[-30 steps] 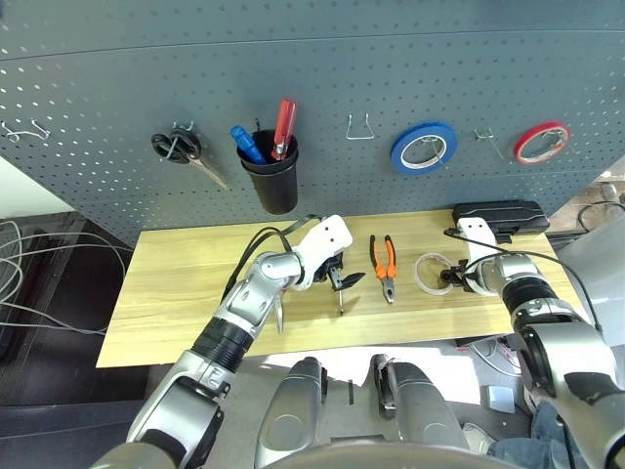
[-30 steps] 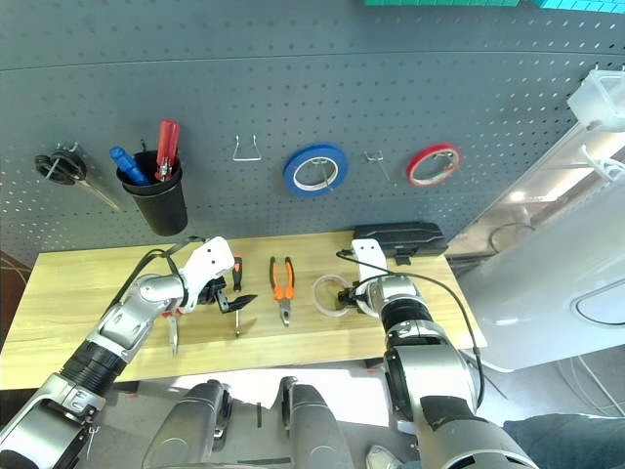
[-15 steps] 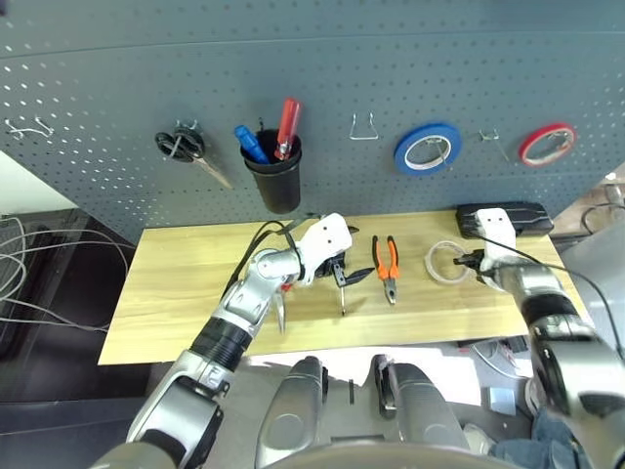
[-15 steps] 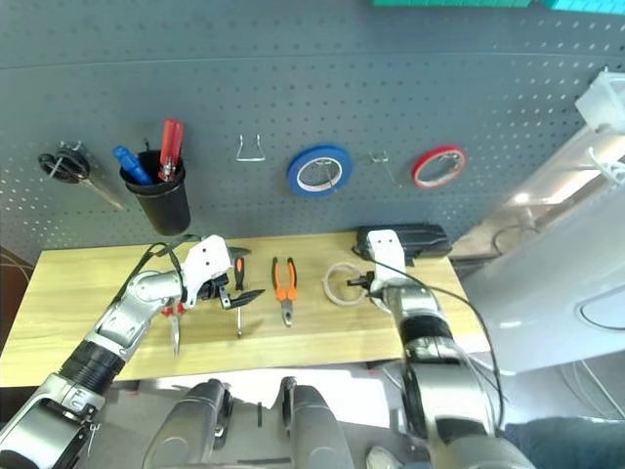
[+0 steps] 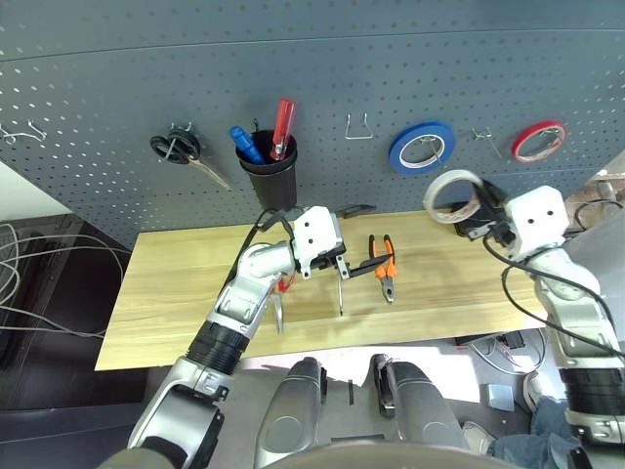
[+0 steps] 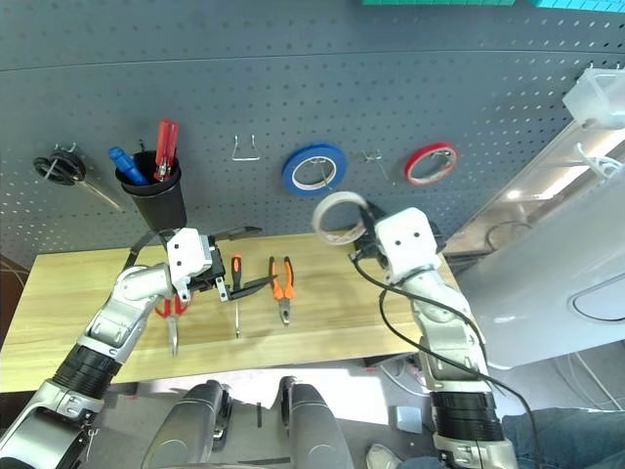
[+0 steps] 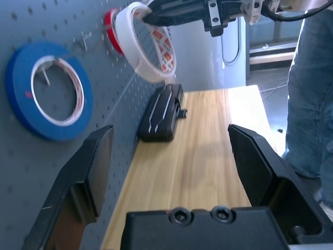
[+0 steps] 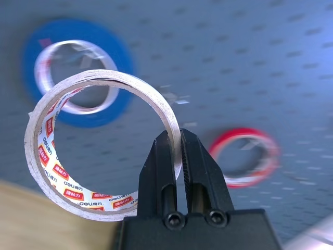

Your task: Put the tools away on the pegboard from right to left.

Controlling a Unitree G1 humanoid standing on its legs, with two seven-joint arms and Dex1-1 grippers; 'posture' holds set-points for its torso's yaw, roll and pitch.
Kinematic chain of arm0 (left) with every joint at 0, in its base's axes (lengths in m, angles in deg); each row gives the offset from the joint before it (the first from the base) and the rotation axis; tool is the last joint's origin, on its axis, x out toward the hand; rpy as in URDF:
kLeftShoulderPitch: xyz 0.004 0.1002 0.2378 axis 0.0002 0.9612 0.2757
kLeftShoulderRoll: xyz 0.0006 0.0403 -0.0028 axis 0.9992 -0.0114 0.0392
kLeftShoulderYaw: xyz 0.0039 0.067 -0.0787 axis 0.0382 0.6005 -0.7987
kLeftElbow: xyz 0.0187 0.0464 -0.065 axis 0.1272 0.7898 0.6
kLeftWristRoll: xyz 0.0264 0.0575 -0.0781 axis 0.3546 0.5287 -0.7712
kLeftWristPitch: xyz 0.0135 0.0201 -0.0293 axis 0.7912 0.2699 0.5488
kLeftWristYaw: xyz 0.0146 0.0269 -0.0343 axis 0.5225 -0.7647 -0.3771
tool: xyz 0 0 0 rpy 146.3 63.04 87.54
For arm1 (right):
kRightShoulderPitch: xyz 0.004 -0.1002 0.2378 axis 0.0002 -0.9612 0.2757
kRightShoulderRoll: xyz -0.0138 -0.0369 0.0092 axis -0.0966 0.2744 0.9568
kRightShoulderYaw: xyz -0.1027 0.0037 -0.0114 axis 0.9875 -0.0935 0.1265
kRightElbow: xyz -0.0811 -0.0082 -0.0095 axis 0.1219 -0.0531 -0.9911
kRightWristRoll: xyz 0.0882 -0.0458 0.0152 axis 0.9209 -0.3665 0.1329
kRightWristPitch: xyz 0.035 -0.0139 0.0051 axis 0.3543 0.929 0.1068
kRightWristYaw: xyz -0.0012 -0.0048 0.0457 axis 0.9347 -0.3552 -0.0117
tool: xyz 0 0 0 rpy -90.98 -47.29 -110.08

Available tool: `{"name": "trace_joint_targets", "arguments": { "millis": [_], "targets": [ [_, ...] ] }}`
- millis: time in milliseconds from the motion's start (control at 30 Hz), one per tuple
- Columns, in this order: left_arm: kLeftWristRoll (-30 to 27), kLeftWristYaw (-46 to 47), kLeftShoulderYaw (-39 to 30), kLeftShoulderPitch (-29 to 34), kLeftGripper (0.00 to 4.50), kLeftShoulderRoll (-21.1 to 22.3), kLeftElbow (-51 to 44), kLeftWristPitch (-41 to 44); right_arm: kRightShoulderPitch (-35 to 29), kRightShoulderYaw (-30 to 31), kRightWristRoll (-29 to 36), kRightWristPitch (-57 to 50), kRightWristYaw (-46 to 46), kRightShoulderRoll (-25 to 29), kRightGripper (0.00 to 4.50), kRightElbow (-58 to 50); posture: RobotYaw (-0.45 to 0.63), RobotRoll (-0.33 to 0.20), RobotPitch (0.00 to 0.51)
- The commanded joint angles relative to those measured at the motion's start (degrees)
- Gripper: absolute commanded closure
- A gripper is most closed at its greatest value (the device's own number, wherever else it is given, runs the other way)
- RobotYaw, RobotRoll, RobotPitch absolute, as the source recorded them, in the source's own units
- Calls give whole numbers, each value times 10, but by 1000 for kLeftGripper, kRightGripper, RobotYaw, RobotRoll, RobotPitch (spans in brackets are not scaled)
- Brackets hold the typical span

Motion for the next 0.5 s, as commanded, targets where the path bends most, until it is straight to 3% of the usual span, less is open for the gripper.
{"name": "trace_joint_targets", "arguments": {
  "millis": [33,267,500],
  "targets": [
    [-4,-8,-2,0,0,-1,5,-9,-9,-23,-11,24,-24,7,4477,-5,-38,0,179],
    [-10,-13,-4,-5,0,-3,6,-14,26,-29,-17,21,-43,14,4477,27,-34,0,178],
    [-9,-9,-3,-8,0,-9,1,-7,115,-9,-21,-17,-63,4,4477,158,-11,0,177]
  ]
}}
